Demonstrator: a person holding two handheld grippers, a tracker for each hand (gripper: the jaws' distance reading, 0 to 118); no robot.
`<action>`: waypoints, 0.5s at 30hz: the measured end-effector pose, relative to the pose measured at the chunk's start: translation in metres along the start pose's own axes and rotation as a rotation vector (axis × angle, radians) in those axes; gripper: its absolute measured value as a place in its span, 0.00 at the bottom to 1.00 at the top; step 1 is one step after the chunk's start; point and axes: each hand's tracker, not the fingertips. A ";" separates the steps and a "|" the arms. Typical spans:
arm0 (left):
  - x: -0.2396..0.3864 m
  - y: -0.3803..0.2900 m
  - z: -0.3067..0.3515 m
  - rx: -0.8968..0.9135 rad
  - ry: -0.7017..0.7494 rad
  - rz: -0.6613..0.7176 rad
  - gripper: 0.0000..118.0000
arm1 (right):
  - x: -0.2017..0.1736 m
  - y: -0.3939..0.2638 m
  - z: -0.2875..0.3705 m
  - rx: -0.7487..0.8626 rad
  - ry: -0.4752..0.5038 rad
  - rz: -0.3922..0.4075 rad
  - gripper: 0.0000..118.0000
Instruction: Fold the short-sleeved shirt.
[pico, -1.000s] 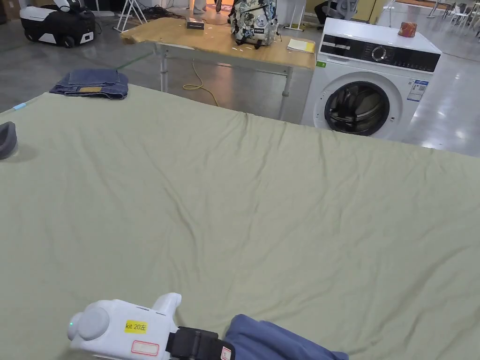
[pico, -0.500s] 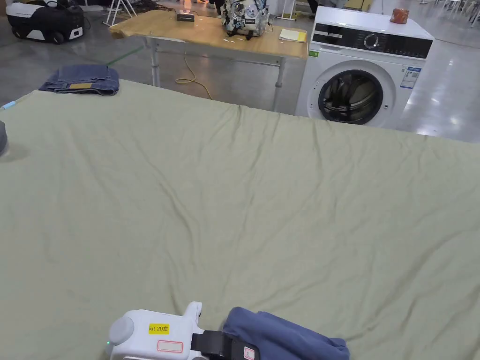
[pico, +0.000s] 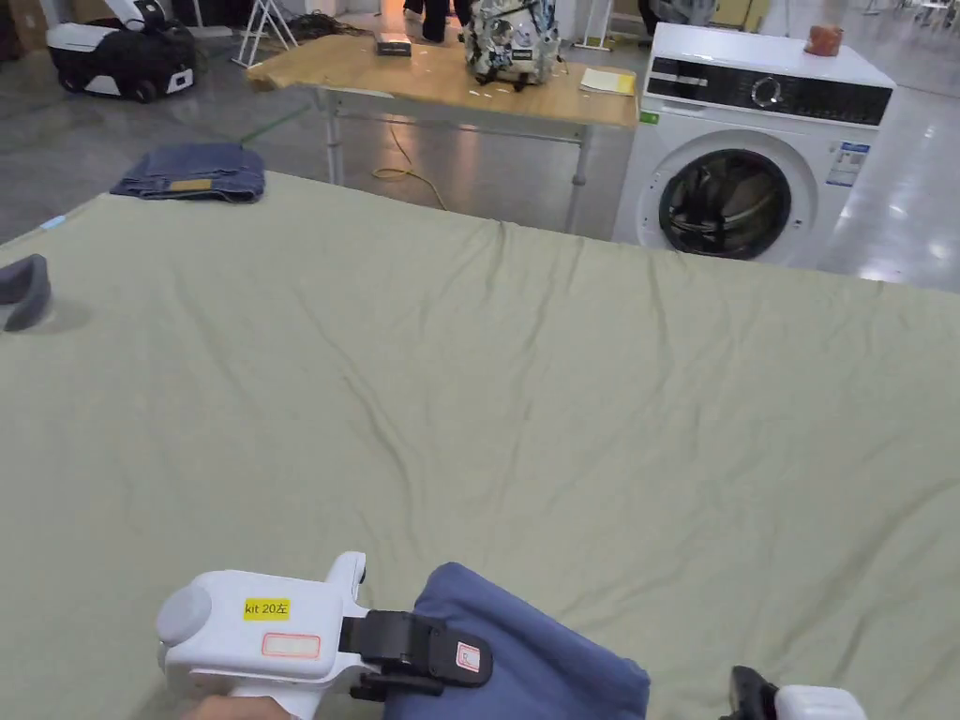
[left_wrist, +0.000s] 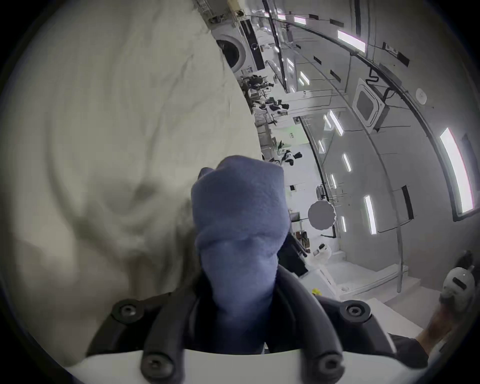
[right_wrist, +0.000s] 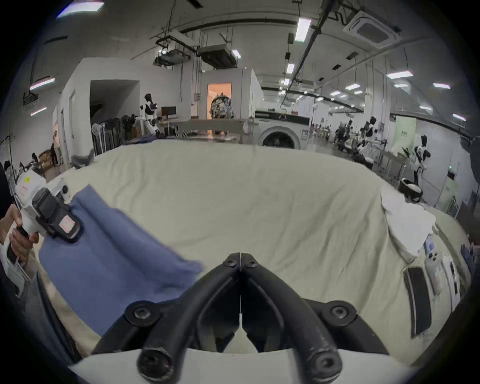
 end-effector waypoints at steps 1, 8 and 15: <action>0.006 0.001 0.017 0.020 0.019 -0.018 0.12 | 0.003 0.006 -0.003 0.009 -0.005 0.001 0.00; 0.016 0.027 0.155 0.137 0.187 -0.033 0.12 | 0.016 0.038 -0.020 0.044 -0.034 -0.017 0.00; 0.026 0.049 0.315 0.291 0.459 0.024 0.12 | 0.022 0.045 -0.029 0.050 -0.055 -0.037 0.00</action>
